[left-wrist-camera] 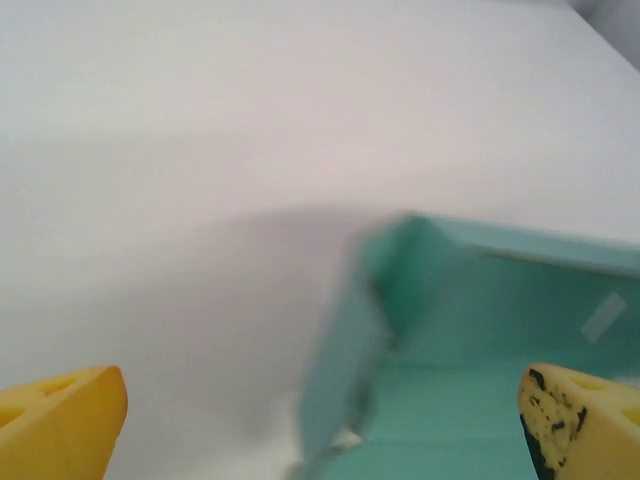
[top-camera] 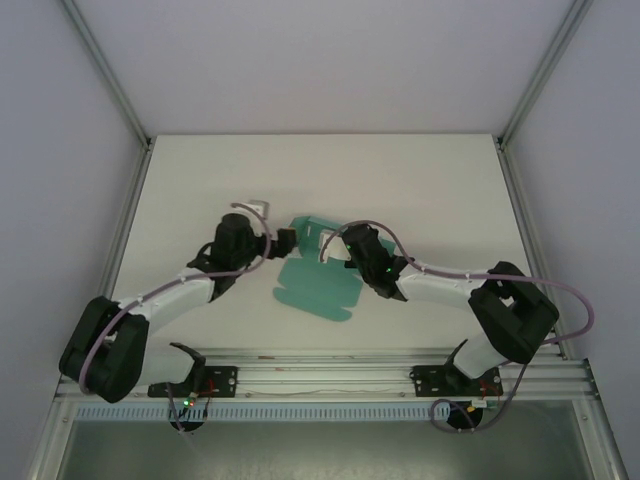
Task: Assemble paper box
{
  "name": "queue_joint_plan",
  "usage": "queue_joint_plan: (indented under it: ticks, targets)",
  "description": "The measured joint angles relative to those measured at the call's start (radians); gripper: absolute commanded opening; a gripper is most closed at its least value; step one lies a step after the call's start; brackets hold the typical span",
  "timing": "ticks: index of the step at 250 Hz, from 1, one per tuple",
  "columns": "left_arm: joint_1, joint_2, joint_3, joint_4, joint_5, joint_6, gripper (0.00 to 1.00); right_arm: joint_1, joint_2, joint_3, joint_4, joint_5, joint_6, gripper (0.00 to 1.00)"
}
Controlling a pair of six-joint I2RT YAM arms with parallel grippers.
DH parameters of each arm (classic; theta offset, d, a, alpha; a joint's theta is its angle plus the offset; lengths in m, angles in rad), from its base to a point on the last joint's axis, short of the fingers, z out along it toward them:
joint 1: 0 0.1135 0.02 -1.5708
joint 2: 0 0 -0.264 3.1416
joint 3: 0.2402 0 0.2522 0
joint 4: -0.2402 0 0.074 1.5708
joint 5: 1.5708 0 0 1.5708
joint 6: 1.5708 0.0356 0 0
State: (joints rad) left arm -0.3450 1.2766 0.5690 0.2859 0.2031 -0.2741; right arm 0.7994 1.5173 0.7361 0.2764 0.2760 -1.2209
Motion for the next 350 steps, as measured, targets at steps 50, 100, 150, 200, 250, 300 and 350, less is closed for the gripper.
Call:
queue_joint_plan:
  ticks: [50, 100, 150, 200, 250, 300, 350]
  targets:
    - [0.166, 0.069, -0.011, -0.027, 0.008, -0.092, 0.94, 0.0, 0.0, 0.0, 0.0, -0.001, -0.003, 0.0]
    - [0.106, 0.212, -0.01, 0.069, 0.207, -0.042, 0.82, 0.0, 0.0, 0.0, 0.001, -0.007, -0.003, 0.0]
    - [-0.018, 0.296, 0.054, 0.124, 0.285, 0.051, 0.71, 0.003, 0.0, 0.0, 0.0, -0.007, -0.011, 0.0]
    - [-0.026, 0.362, 0.101, 0.152, 0.314, 0.1, 0.62, 0.004, 0.0, 0.001, -0.001, -0.007, -0.012, 0.0]
    - [-0.06, 0.415, 0.148, 0.157, 0.285, 0.127, 0.61, 0.01, 0.007, 0.013, -0.013, -0.002, -0.014, 0.0]
    - [-0.061, 0.462, 0.192, 0.176, 0.263, 0.13, 0.5, 0.009, 0.031, 0.044, -0.027, 0.021, -0.014, 0.0]
    - [-0.075, 0.496, 0.226, 0.194, 0.255, 0.142, 0.41, 0.009, 0.042, 0.061, -0.039, 0.024, -0.01, 0.0]
